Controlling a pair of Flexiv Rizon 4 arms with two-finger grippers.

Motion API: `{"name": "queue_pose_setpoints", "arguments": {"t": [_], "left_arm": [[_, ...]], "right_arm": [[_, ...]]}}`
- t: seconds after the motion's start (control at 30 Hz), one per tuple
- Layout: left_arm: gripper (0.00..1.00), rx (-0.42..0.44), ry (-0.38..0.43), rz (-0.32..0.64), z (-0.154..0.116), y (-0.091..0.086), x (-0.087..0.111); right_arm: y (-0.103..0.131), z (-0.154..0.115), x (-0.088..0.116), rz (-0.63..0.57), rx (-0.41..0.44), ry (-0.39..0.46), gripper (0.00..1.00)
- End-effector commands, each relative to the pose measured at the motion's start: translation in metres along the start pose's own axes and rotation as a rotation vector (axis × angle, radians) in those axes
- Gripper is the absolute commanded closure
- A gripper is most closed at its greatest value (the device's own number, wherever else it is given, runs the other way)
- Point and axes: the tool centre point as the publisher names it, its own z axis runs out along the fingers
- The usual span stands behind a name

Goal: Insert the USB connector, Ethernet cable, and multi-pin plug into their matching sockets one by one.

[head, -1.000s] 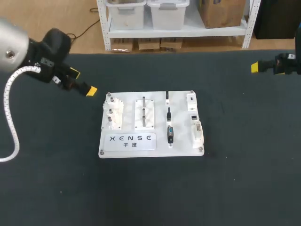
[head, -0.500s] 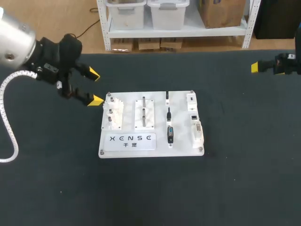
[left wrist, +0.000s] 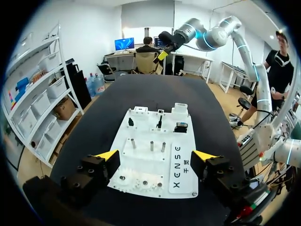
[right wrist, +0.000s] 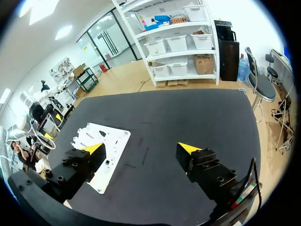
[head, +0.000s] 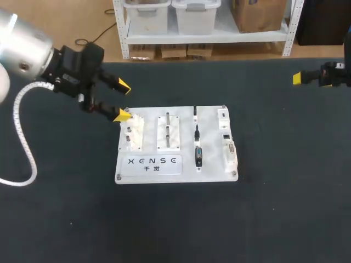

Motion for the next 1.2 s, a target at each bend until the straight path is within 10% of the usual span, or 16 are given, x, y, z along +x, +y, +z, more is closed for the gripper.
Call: {"name": "queue_pose_setpoints", "arguments": {"t": [0.03, 1.2], "left_arm": [[0.0, -0.007, -0.01, -0.002, 0.01, -0.001, -0.007], [0.0, 0.032, 0.006, 0.089, 0.041, -0.013, -0.015]], "right_arm": [[0.0, 0.0, 0.0, 0.0, 0.002, 0.0, 0.0], [0.0, 0.0, 0.0, 0.0, 0.002, 0.0, 0.0]]}}
